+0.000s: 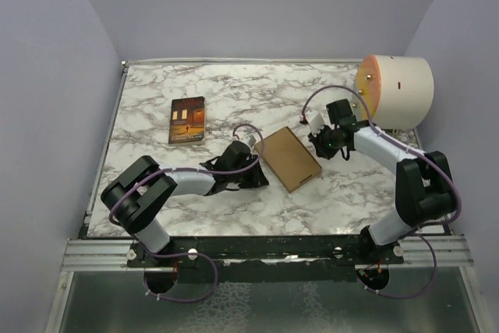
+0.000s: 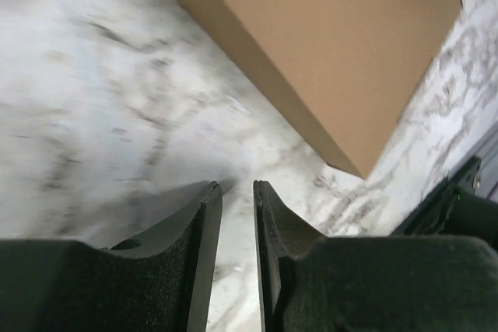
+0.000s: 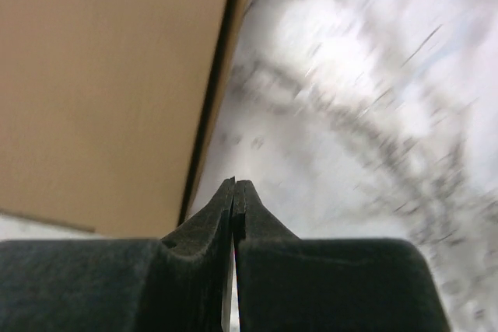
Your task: Fold the paper box
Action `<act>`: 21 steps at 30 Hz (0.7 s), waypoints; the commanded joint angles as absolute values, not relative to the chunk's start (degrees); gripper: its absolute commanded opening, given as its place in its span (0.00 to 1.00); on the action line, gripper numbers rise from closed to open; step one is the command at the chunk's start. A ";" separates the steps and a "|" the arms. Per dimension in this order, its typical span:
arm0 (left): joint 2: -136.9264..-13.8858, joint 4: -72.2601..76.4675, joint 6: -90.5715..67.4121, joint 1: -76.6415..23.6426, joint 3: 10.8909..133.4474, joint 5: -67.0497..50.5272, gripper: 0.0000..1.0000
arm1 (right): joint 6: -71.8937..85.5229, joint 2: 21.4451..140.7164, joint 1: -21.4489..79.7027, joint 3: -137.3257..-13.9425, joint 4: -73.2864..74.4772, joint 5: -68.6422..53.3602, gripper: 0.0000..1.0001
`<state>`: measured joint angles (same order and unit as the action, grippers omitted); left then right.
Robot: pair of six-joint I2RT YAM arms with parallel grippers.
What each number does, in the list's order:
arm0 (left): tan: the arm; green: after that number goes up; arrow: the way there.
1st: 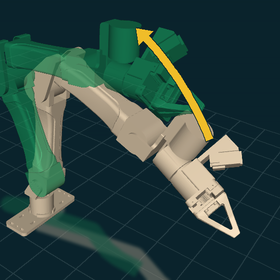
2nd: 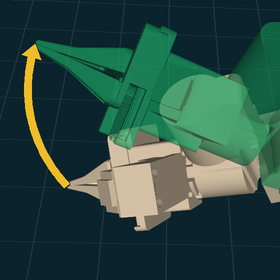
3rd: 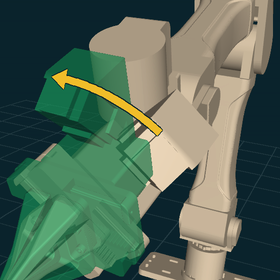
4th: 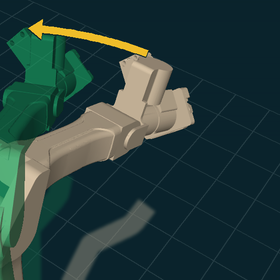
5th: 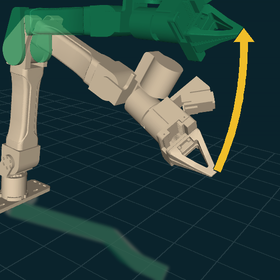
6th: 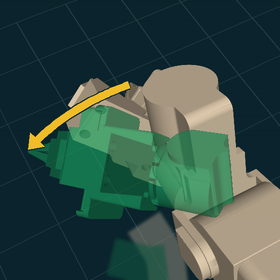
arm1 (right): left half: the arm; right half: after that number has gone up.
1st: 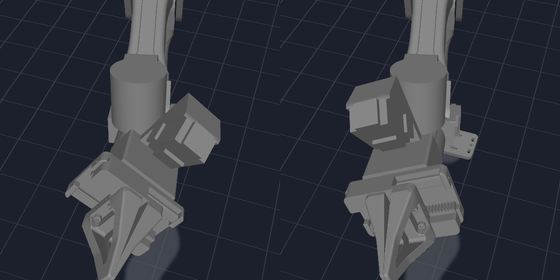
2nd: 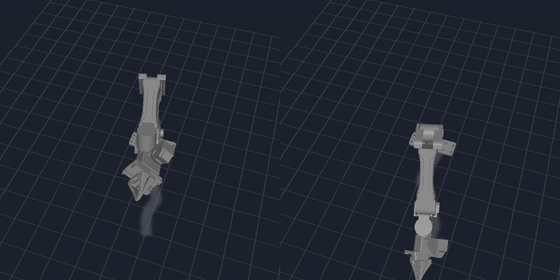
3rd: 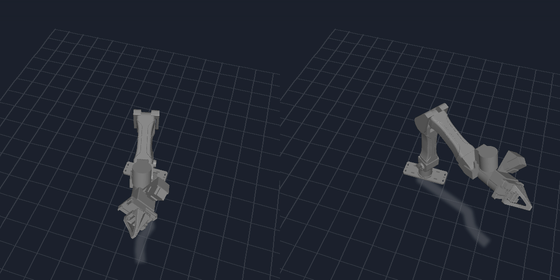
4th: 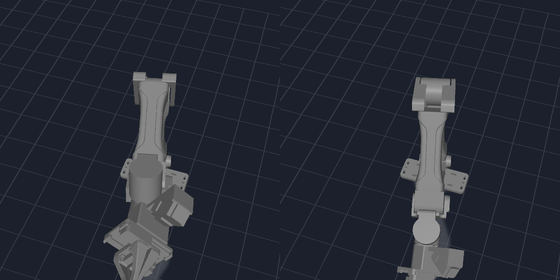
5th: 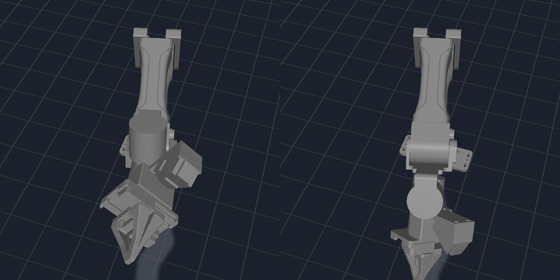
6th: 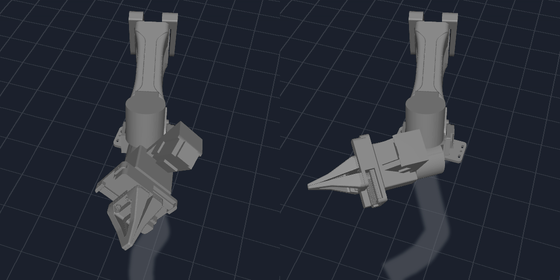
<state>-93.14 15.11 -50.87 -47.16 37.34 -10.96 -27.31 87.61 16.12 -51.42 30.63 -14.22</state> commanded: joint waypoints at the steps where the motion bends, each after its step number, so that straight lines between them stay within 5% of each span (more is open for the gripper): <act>1: -91.18 15.44 -46.81 -41.20 36.04 -10.23 0.28 | -29.30 94.39 15.90 -61.41 25.09 -16.01 0.01; 11: -99.42 4.86 -44.87 -34.96 48.90 -4.82 0.26 | -26.90 115.88 16.81 -86.08 29.58 -19.12 0.01; 21: -106.08 3.62 -44.25 -34.37 55.37 -6.94 0.22 | -27.54 117.90 23.04 -87.07 30.85 -19.29 0.01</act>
<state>-102.85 6.15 -45.63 -34.68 52.90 -6.81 -27.44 118.39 18.94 -86.61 29.34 -17.50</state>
